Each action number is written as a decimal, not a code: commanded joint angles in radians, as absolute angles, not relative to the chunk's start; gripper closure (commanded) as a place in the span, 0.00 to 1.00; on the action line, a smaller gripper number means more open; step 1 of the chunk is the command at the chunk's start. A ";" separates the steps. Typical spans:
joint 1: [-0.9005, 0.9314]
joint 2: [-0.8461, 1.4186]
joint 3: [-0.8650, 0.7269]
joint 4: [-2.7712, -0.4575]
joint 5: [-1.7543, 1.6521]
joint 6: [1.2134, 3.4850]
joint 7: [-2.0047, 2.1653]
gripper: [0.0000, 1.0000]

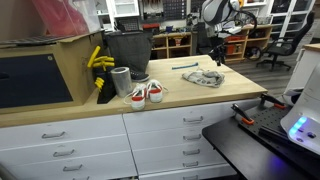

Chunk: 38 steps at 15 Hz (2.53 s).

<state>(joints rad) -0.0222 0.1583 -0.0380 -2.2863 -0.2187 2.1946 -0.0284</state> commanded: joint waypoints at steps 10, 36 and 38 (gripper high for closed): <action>0.021 0.138 0.039 -2.365 0.004 2.128 -0.022 0.25; 0.079 0.234 -0.110 -2.587 -0.325 2.839 0.092 1.00; 0.087 0.254 -0.128 -2.597 -0.349 2.838 0.102 1.00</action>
